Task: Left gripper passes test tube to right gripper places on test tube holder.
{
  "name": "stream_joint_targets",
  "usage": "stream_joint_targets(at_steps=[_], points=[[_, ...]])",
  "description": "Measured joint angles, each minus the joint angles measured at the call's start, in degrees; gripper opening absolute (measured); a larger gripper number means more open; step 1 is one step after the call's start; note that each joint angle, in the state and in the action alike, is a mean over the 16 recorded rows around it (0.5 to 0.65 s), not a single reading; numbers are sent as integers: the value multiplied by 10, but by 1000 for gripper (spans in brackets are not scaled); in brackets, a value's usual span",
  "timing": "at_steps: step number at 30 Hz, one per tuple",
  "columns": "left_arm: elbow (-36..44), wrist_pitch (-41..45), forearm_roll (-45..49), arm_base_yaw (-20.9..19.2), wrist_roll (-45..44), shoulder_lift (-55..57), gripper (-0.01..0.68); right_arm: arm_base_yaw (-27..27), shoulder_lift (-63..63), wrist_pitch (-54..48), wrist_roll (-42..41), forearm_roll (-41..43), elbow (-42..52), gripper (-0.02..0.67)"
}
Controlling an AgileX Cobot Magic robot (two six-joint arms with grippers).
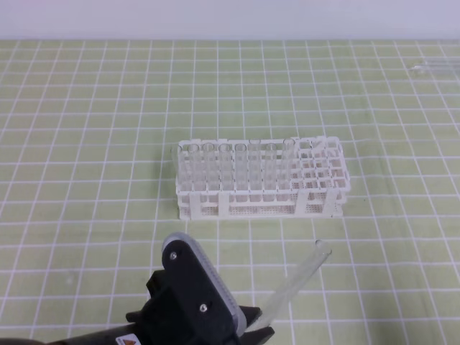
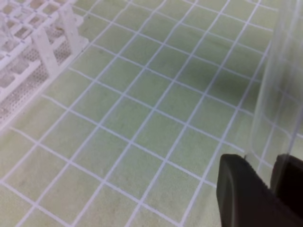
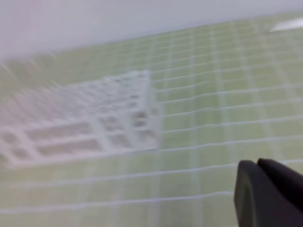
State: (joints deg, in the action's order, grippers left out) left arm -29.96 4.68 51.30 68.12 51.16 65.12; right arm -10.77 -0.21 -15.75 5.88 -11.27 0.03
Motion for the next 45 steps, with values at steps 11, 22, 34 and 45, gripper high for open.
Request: stream_joint_targets(at_steps=[11, 22, 34, 45], points=[[0, 1, -1, -1, 25, 0, 65, 0, 0, 25, -1, -360, 0, -18], [0, 1, -1, -1, 31, -1, 76, 0, 0, 84, -28, -464, 0, -18], [0, -3, -1, -1, 31, 1, 81, 0, 10, 26, -194, -471, -87, 61], [0, -73, 0, -1, 24, 39, 59, 0, 114, -141, -488, -580, -227, 279]])
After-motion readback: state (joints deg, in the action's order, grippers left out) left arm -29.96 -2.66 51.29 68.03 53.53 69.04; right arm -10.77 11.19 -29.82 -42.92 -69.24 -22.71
